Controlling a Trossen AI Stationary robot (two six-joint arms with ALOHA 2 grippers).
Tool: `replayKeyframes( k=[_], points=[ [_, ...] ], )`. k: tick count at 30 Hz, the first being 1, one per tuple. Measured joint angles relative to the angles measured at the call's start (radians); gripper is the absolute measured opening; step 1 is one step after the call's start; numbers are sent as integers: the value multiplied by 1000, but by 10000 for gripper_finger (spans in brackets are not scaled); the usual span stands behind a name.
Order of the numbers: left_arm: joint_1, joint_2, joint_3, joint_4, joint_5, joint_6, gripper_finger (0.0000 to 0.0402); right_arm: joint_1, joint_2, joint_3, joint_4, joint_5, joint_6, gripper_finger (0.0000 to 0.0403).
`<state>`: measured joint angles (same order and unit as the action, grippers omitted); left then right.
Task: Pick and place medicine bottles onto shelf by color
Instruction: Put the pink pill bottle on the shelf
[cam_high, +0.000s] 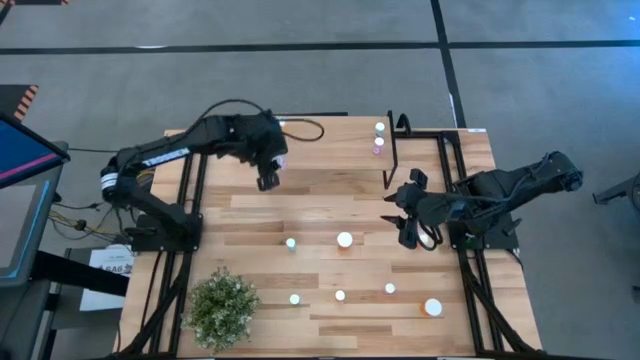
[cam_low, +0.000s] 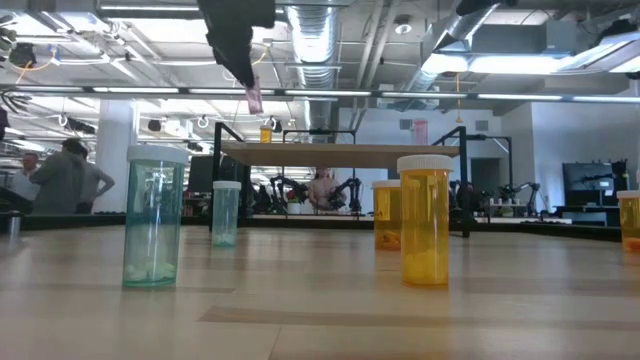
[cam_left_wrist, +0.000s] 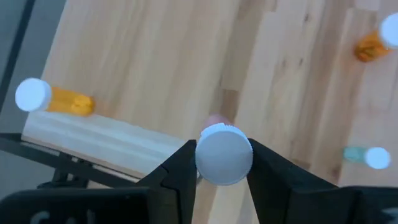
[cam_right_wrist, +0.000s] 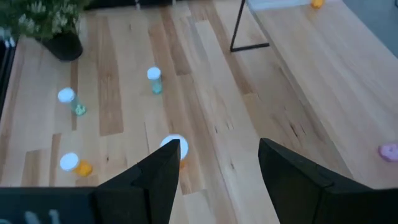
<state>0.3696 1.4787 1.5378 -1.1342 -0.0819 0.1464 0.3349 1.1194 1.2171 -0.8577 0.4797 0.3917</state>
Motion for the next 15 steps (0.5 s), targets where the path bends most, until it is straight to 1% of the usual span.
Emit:
replayKeyframes(
  k=[3,7,15],
  points=[
    [43,39,29,-9,23,32,105,-12,0,0,25,-1,0,239],
    [83,76,39,-20,26,60,105,-15,0,0,32,-3,0,239],
    [128,77,40,-20,25,95,105,-15,0,0,32,-4,-24,239]
  ],
)
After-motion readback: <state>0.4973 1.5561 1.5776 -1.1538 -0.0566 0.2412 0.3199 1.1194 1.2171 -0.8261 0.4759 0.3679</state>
